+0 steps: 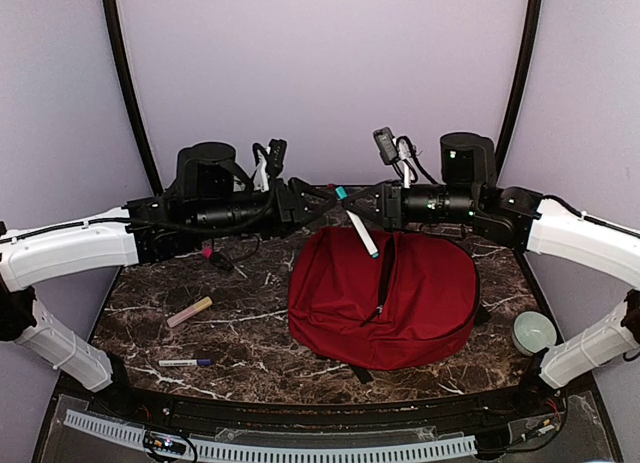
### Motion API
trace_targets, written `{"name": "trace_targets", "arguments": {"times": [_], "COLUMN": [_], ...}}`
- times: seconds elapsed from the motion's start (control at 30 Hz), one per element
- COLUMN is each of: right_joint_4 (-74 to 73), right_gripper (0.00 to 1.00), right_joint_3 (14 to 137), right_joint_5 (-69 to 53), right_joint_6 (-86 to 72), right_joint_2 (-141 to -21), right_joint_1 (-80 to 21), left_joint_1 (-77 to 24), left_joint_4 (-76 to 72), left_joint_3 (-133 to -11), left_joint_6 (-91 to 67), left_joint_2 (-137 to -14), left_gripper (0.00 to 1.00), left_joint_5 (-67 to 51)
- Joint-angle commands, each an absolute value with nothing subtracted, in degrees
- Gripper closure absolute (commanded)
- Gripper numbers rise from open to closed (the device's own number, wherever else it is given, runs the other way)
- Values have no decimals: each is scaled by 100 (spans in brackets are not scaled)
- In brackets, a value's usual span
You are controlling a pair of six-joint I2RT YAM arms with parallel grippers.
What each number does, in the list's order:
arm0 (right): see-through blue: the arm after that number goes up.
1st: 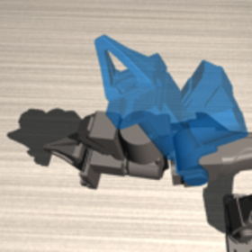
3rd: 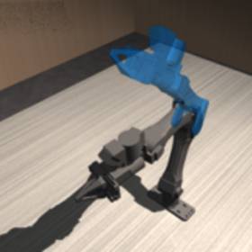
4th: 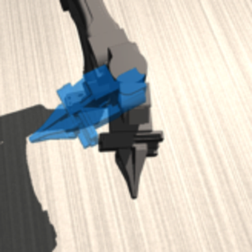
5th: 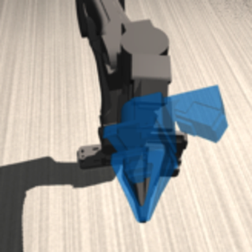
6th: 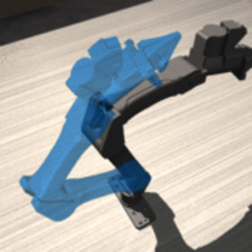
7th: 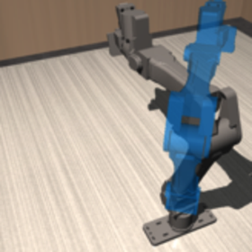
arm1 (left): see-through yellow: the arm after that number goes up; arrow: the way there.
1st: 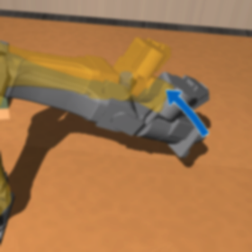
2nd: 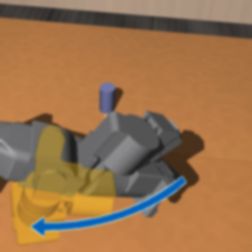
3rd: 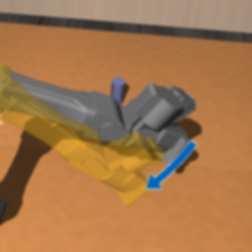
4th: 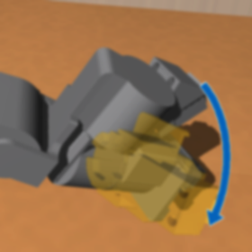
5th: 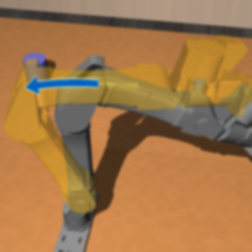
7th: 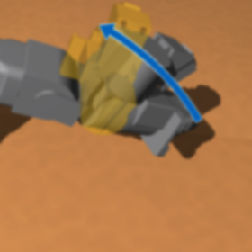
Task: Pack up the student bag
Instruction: Pass from the right arm to the left
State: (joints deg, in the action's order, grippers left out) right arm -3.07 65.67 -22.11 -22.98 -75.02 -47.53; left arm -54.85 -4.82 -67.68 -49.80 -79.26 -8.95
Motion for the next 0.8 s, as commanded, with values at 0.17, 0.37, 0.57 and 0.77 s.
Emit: {"name": "trace_targets", "arguments": {"times": [0.17,0.37,0.57,0.77], "right_joint_4": [-611,-622,-642,-650], "right_gripper": [90,90,90,90], "right_joint_3": [6822,6862,6847,6905], "right_joint_5": [-2481,-2502,-2455,-2456], "right_joint_6": [-1632,-1548,-1495,-1448], "right_joint_2": [-7518,-7541,-7539,-7567], "right_joint_1": [-4844,-4903,-4961,-4991], "left_joint_1": [-5467,-5467,-5467,-5467], "left_joint_4": [-299,626,1173,1033], "left_joint_3": [-7410,-7886,-8206,-8157], "left_joint_6": [-5138,-5197,-5309,-5461], "left_joint_2": [-7990,-8248,-8448,-8505], "left_gripper": [51,50,52,59], "left_joint_5": [-1061,-824,-704,-720]}}
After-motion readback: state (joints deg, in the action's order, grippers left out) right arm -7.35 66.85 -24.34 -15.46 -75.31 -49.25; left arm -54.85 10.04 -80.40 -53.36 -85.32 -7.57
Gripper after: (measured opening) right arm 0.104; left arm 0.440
